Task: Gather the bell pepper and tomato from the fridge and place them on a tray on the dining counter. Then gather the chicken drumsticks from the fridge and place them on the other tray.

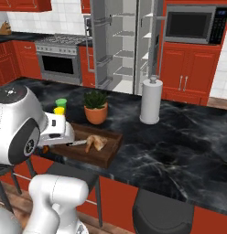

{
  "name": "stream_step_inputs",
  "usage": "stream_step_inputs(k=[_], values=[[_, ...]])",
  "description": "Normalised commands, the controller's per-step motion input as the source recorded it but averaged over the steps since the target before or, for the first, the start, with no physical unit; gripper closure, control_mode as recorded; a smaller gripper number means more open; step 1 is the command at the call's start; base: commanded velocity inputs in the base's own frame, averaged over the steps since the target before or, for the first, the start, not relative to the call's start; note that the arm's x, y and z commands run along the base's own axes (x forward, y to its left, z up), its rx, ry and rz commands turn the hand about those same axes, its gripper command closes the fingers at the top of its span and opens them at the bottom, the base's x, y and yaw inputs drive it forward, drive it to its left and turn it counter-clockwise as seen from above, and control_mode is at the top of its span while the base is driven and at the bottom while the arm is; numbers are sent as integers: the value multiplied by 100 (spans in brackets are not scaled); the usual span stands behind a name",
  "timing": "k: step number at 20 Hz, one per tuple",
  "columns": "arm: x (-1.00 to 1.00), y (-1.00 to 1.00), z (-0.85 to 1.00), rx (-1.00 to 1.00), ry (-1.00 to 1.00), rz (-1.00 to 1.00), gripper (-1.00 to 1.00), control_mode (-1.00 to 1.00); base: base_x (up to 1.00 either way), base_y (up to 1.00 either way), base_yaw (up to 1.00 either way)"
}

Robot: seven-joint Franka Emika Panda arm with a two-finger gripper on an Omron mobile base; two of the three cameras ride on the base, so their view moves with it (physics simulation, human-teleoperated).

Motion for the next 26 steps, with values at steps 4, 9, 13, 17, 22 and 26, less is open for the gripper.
stream_step_inputs(k=[4,9,13,17,22,26], values=[[85,10,1,0,0,21,100,-100,0,0,0],[71,32,-8,-2,1,4,100,-100,0,0,0],[58,33,-22,-4,3,0,100,-100,0,0,0],[37,27,-32,-4,3,0,100,-100,0,0,0],[14,3,-28,-9,2,0,100,-100,0,0,0],[21,9,-33,-7,2,-2,100,-100,0,0,0]])
